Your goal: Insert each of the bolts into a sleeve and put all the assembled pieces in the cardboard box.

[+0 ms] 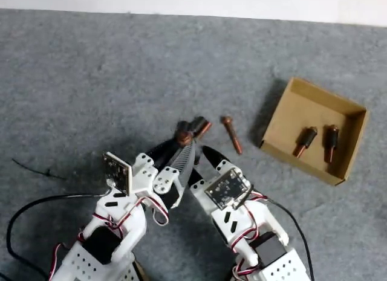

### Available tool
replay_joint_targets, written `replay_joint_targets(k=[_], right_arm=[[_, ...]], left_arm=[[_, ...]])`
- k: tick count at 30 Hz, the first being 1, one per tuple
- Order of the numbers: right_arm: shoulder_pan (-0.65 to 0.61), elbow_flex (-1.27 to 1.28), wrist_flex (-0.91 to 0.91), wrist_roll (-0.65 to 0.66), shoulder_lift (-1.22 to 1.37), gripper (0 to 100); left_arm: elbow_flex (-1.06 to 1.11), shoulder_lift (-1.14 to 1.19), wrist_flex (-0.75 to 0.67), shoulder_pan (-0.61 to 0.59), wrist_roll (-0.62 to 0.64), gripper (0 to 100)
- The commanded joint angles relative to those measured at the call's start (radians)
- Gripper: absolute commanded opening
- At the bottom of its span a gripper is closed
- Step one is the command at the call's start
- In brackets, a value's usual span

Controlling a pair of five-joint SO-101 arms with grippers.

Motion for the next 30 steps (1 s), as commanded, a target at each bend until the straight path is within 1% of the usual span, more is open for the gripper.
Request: replay_joint_targets(k=[1,3,5,7,9,11,16,18,20,22,24,26,30], right_arm=[[0.031,0.125,-0.033,0.009,-0.012,0.5],[0.044,0.125,-0.033,0.008,-0.012,0.5],[0.054,0.125,-0.033,0.006,-0.013,0.5],[0.064,0.125,-0.035,0.006,-0.013,0.5],[0.079,0.125,-0.035,0.006,-0.013,0.5],[0.105,0.125,-0.042,0.006,-0.013,0.5],[0.179,0.127,-0.088,0.005,-0.013,0.5],[0.199,0.127,-0.09,0.005,-0.013,0.5],[0.226,0.127,-0.09,0.005,-0.013,0.5],[0.288,0.124,-0.093,0.002,-0.013,0.5],[0.369,0.122,-0.093,-0.064,-0.013,0.5],[0.461,0.12,-0.093,-0.137,-0.013,0.5],[0.581,0.047,-0.093,-0.141,-0.004,0.5]], left_arm=[[0.021,-0.004,0.008,-0.012,0.084,16],[0.021,-0.001,0.018,-0.012,0.127,27],[0.021,-0.004,0.049,-0.012,0.143,36],[0.021,-0.004,0.057,-0.013,0.15,38],[0.019,-0.005,0.054,-0.045,0.175,39],[0.016,-0.007,0.054,-0.102,0.226,38],[-0.041,-0.007,0.054,-0.303,0.405,38],[-0.045,-0.007,0.054,-0.366,0.442,38],[-0.039,-0.005,0.054,-0.39,0.44,37],[-0.035,-0.002,0.054,-0.39,0.439,34],[-0.008,-0.004,0.043,-0.389,0.407,30],[0.021,-0.002,0.003,-0.389,0.356,27],[0.022,-0.001,-0.006,-0.394,0.319,20]])
